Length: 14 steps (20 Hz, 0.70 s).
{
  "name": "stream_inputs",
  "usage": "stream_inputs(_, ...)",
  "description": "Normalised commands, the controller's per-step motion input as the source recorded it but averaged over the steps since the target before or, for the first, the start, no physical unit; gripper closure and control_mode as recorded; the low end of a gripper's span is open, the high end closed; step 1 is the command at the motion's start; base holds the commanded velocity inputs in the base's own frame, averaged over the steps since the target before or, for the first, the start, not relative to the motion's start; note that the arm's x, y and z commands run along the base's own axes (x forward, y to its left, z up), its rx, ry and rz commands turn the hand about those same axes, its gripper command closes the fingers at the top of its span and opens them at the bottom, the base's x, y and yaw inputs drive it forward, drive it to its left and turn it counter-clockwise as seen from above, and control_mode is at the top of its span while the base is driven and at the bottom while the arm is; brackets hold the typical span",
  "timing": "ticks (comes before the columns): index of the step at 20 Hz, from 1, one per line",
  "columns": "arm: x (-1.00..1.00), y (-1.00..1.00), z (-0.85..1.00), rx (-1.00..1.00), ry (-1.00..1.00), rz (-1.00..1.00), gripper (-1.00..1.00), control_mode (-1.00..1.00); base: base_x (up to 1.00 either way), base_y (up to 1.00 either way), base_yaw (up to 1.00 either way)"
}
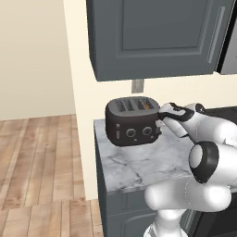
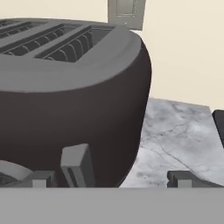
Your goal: Start the toaster. Once the lever pops up, take the bread to the plate on the dining counter.
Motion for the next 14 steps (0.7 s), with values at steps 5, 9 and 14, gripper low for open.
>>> stream_inputs(5,0.0,0.0,0.25,0.0,-0.02,-0.07,-1.0,-1.0,0.0,0.0,0.0)
stream_inputs(9,-0.01,0.02,0.15,0.0,-0.1,-0.06,-1.0,-1.0,0.0,0.0,0.0)
stream_inputs(14,-0.02,0.06,0.24,0.0,-0.1,-0.06,-1.0,-1.0,0.0,0.0,0.0)
